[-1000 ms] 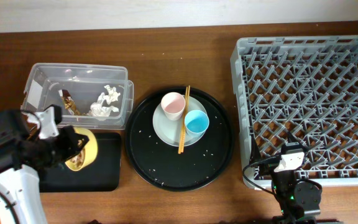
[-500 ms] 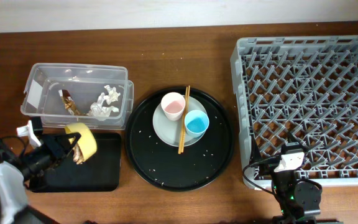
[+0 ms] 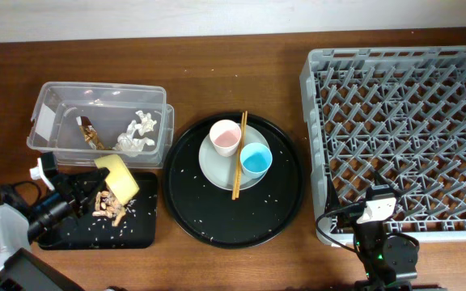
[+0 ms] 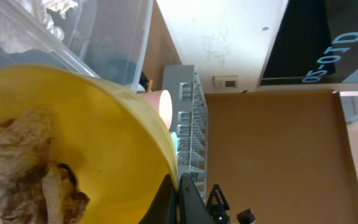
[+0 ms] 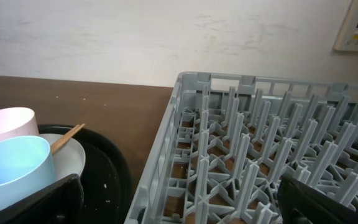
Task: Sort waste into correct bins and load items into the dishwasher rack
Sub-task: 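Tilt the yellow bowl to dump food scraps onto the black tray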
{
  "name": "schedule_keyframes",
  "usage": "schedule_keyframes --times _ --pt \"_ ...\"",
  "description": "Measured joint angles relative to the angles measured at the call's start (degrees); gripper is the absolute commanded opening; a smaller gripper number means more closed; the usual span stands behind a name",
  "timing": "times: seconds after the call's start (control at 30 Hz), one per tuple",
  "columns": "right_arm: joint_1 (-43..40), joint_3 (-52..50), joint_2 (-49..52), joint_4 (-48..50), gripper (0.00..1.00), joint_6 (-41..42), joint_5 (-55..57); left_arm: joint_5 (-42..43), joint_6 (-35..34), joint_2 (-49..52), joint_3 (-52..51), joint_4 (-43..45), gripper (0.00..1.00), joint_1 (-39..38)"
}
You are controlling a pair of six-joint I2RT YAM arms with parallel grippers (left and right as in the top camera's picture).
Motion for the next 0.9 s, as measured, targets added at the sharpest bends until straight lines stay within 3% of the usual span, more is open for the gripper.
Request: schedule_keyframes --times 0.9 --pt "0.00 0.00 0.00 0.00 0.98 -0.02 0.00 5.57 0.17 0.00 -0.11 -1.62 0.00 0.70"
